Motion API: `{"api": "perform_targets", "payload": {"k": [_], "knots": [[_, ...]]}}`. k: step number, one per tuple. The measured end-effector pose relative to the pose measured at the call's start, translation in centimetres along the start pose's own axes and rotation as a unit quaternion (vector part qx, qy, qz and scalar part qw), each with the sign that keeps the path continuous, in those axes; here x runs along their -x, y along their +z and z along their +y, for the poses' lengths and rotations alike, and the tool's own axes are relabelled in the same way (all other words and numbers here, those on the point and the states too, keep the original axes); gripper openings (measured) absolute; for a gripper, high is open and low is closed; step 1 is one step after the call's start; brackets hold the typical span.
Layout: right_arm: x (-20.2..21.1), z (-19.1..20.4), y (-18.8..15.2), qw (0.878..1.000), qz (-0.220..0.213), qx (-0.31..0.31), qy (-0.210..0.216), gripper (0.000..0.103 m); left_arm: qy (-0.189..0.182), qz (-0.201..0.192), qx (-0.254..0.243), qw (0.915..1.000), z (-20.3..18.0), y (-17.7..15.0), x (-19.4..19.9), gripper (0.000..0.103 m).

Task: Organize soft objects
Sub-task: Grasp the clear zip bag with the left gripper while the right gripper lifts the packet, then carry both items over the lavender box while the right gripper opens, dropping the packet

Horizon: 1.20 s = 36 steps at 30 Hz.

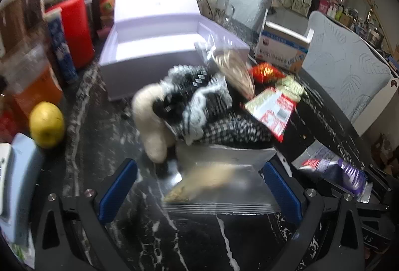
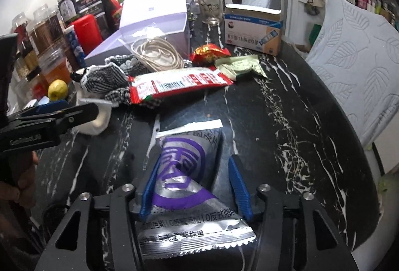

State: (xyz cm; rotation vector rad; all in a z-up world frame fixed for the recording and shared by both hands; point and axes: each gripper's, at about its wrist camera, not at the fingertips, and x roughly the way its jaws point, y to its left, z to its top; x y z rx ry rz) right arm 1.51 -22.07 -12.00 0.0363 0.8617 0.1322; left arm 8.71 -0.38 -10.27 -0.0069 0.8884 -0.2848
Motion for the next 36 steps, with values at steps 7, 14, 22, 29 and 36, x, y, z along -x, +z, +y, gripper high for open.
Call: {"api": "perform_targets", "payload": {"k": [7, 14, 22, 29, 36], "knots": [[-0.3, 0.2, -0.3, 1.0, 0.005, 0.01, -0.016, 0.067, -0.012, 0.024, -0.003, 0.9996, -0.3, -1.0, -1.3, 0.103], [-0.6, 0.6, -0.2, 1.0, 0.003, 0.013, -0.02, 0.078, -0.01, 0.006, -0.017, 0.9998, -0.6, -1.4, -1.0, 0.077], [-0.7, 1.2, -0.5, 0.998, -0.017, 0.049, -0.032, 0.048, -0.004, -0.019, -0.044, 0.9988, -1.8, -2.6, 0.6, 0.067], [-0.3, 0.9, -0.6, 0.999, -0.023, 0.024, 0.009, 0.044, -0.025, -0.047, -0.056, 0.997, -2.5, -3.5, 3.6, 0.066], [1.0, 1.9, -0.8, 0.998, -0.035, 0.034, 0.042, 0.044, -0.033, -0.06, -0.044, 0.9967, -2.0, -4.5, 5.8, 0.066]]}}
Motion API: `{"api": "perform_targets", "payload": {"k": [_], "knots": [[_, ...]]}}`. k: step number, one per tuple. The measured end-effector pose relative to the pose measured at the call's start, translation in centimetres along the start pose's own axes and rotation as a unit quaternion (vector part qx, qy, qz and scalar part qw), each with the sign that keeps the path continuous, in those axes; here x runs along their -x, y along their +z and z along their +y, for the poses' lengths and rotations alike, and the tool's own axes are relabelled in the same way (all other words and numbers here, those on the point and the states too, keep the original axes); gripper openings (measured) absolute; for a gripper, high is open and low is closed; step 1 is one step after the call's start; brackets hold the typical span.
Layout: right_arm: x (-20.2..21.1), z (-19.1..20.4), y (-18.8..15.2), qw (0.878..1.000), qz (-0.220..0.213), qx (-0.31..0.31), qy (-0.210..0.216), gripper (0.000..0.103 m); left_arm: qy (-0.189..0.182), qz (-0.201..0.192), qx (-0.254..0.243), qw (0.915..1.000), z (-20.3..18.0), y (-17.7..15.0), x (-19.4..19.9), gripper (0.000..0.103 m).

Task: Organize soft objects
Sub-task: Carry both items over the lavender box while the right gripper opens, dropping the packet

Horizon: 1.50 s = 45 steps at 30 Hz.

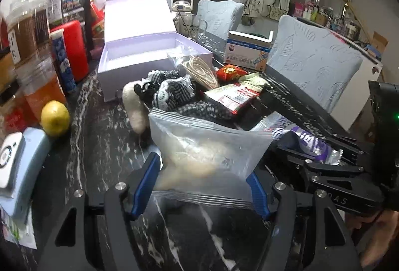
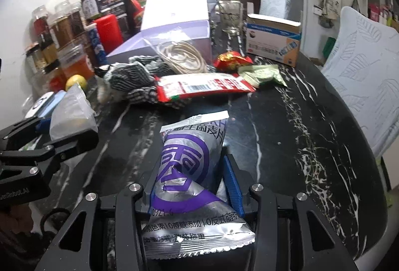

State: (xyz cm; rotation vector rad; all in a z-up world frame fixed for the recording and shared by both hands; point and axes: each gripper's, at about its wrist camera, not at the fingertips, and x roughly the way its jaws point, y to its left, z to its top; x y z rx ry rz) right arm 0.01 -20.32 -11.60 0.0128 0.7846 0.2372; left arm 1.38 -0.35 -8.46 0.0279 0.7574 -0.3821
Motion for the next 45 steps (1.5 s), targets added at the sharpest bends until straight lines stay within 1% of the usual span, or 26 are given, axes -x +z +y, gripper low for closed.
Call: {"api": "perform_targets", "payload": {"k": [4, 7, 11, 22, 29, 34, 41, 45], "knots": [[0.8, 0.5, 0.0, 1.0, -0.007, 0.005, 0.016, 0.044, 0.007, -0.003, -0.003, 1.0, 0.1, -0.1, 0.5, 0.066], [1.2, 1.2, 0.2, 1.0, -0.012, 0.016, 0.023, 0.044, -0.006, -0.003, 0.002, 1.0, 0.3, 0.1, 0.6, 0.066], [1.6, 1.7, 0.5, 0.999, -0.018, 0.015, 0.042, 0.044, -0.008, -0.008, 0.004, 0.9999, 0.6, 0.6, 0.9, 0.066], [1.8, 2.0, 4.1, 0.997, -0.037, 0.012, 0.067, 0.041, -0.006, -0.032, 0.012, 0.9994, 1.9, 4.4, 1.4, 0.066], [2.0, 1.8, 8.2, 0.996, -0.056, 0.028, 0.069, 0.041, 0.006, -0.057, 0.003, 0.9984, 2.9, 8.2, 1.7, 0.066], [1.2, 1.3, 11.6, 0.994, -0.063, 0.038, 0.082, 0.041, 0.01, -0.075, 0.002, 0.9971, 3.6, 11.2, 1.6, 0.066], [1.0, 1.4, 16.4, 0.992, -0.088, 0.059, 0.073, 0.041, 0.021, -0.104, -0.002, 0.9943, 4.9, 15.4, 0.9, 0.066], [0.8, 2.0, 19.6, 0.989, -0.104, 0.075, 0.067, 0.041, 0.035, -0.124, -0.004, 0.9917, 5.8, 18.6, 0.2, 0.066]]}}
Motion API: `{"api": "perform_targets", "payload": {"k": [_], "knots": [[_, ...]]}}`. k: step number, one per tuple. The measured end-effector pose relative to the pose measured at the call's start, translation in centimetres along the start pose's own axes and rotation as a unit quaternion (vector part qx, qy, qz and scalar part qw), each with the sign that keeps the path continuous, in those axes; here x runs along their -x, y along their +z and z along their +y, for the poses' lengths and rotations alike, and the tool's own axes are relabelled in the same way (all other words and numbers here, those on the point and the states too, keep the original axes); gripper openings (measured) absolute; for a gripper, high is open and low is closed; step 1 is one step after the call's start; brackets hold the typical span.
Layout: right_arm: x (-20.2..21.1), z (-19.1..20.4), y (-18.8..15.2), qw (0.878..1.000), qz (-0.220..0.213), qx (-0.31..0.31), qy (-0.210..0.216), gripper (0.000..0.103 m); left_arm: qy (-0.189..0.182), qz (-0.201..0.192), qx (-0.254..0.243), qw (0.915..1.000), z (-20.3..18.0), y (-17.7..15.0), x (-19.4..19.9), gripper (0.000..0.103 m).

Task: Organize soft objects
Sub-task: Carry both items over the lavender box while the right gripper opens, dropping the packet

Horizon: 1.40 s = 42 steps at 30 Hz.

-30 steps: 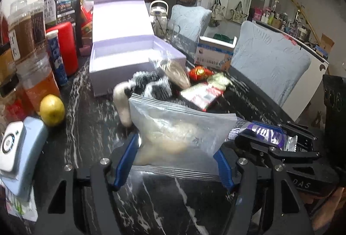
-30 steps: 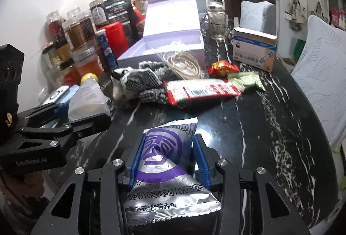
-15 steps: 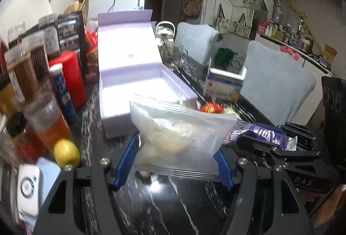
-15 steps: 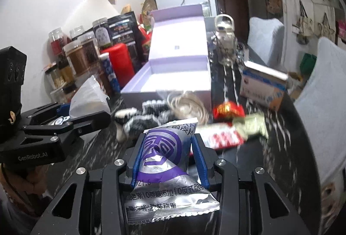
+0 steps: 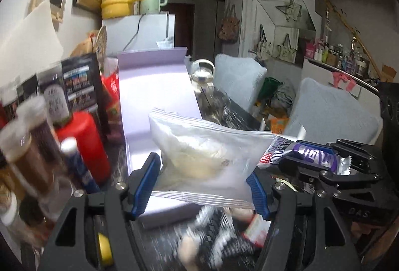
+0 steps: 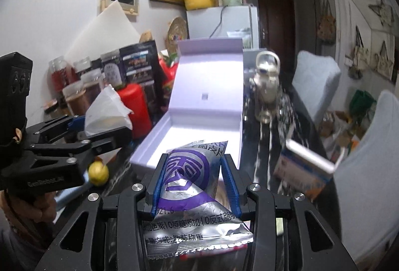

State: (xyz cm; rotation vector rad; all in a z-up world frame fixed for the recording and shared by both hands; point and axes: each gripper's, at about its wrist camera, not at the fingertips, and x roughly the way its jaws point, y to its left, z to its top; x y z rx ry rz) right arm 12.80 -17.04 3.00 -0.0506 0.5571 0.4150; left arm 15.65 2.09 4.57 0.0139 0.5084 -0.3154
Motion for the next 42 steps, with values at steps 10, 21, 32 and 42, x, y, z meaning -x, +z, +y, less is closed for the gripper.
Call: {"api": "perform_targets", "payload": {"k": [10, 21, 32, 42], "knots": [[-3.7, -0.6, 6.6, 0.999, -0.034, 0.014, 0.013, 0.041, 0.039, -0.035, 0.006, 0.9986, 2.8, 5.4, -3.7, 0.066], [-9.8, -2.2, 9.1, 0.999, -0.025, -0.015, 0.027, 0.041, 0.098, 0.002, 0.045, 0.9942, 7.2, 5.3, -10.0, 0.066], [-16.5, -3.2, 6.9, 0.997, 0.067, -0.031, 0.022, 0.041, 0.118, 0.087, 0.043, 0.9882, 8.0, 2.5, -16.2, 0.066], [-20.3, -4.5, 5.2, 0.992, 0.115, -0.047, -0.012, 0.041, 0.137, 0.156, 0.047, 0.9771, 8.8, 0.2, -20.3, 0.066]]}}
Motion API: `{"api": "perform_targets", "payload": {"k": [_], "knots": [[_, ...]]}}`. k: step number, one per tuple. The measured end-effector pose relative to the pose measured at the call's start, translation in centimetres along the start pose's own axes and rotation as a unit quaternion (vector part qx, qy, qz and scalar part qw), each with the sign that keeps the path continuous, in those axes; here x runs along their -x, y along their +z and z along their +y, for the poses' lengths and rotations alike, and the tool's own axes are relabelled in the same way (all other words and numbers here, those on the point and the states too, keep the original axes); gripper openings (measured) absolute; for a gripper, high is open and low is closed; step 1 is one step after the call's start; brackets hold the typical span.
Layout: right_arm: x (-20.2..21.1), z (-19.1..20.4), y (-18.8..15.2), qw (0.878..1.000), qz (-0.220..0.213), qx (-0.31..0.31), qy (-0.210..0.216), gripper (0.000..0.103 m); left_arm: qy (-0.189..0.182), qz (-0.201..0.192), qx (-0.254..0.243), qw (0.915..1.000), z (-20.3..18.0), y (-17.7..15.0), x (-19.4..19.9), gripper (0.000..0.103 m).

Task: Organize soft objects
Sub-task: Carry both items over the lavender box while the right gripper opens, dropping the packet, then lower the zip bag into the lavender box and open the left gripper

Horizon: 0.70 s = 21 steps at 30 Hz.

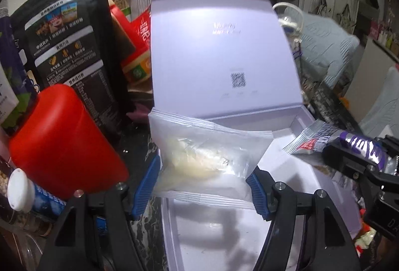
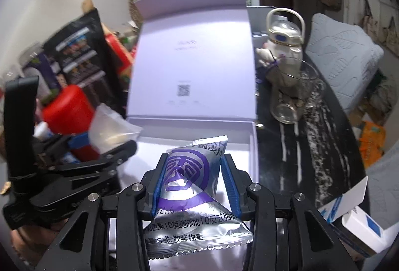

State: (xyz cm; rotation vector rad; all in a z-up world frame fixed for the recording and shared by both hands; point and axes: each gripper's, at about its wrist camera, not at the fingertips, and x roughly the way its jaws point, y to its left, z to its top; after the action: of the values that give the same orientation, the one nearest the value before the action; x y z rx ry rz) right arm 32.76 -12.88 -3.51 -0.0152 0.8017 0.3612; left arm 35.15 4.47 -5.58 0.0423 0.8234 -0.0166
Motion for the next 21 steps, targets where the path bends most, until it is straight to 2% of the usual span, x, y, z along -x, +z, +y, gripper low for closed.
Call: {"api": "perform_targets", "payload": {"k": [3, 9, 13, 15, 17, 19, 21], "knots": [[-0.9, -0.2, -0.3, 1.0, 0.013, -0.006, -0.005, 0.042, 0.016, 0.009, -0.01, 0.9998, -0.4, -0.3, -0.8, 0.066], [-2.9, -0.7, -1.2, 0.999, 0.049, -0.006, -0.02, 0.043, 0.01, 0.033, -0.015, 0.9993, -1.0, -0.3, -1.9, 0.067], [-3.4, -0.9, -1.4, 0.998, 0.059, -0.004, -0.019, 0.043, 0.024, 0.048, -0.016, 0.9984, -1.0, -0.4, -2.6, 0.068], [-3.4, -0.8, -1.5, 0.998, 0.065, 0.0, -0.021, 0.043, 0.021, 0.048, -0.014, 0.9985, -0.9, -0.4, -2.5, 0.072], [-3.5, -0.8, -1.5, 0.997, 0.073, 0.002, -0.02, 0.043, 0.02, 0.049, -0.014, 0.9985, -0.9, -0.4, -2.4, 0.08], [-3.6, -0.9, -1.5, 0.997, 0.077, 0.002, -0.021, 0.05, 0.02, 0.047, -0.017, 0.9986, -1.0, -0.3, -2.2, 0.081], [-3.3, -0.9, -1.4, 0.997, 0.076, 0.003, -0.025, 0.052, 0.02, 0.046, -0.016, 0.9986, -1.0, -0.3, -2.0, 0.081]]}}
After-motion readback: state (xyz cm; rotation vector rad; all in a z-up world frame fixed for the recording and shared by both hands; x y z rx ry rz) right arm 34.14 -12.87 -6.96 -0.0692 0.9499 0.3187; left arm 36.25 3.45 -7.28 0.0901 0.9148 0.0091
